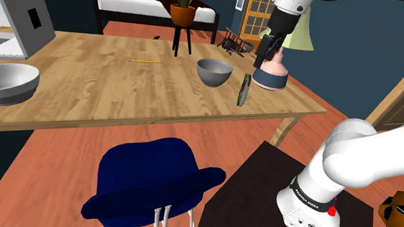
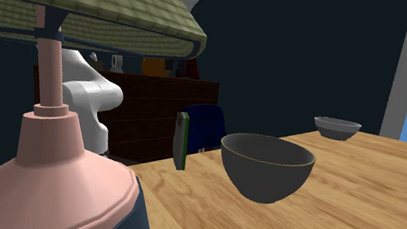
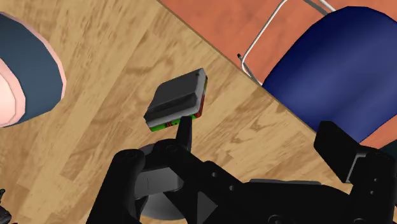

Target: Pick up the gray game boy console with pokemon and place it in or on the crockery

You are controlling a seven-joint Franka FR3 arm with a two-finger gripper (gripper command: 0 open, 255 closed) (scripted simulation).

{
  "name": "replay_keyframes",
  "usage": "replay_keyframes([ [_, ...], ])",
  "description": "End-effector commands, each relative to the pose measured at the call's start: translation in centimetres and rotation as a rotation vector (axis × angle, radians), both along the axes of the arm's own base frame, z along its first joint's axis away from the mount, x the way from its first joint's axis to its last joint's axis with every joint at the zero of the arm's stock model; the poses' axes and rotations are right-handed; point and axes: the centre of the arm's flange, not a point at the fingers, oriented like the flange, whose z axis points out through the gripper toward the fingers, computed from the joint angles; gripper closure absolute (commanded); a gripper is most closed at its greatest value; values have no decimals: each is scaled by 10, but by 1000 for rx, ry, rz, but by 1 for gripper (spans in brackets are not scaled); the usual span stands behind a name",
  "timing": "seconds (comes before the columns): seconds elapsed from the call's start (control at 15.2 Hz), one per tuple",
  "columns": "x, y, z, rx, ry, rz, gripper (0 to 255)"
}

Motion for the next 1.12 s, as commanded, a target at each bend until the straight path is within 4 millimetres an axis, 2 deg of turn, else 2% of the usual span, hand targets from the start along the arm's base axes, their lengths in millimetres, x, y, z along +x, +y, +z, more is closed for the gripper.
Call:
replay_keyframes([
  [0.0,0,0,0,0,0,0,0],
  [0.33,28,-53,-41,-10,61,472,0],
  [0.66,75,-88,-83,-20,122,944,0],
  [0.73,82,-91,-89,-21,130,1005,0],
  [1.06,82,-91,-115,-21,130,1005,0],
])
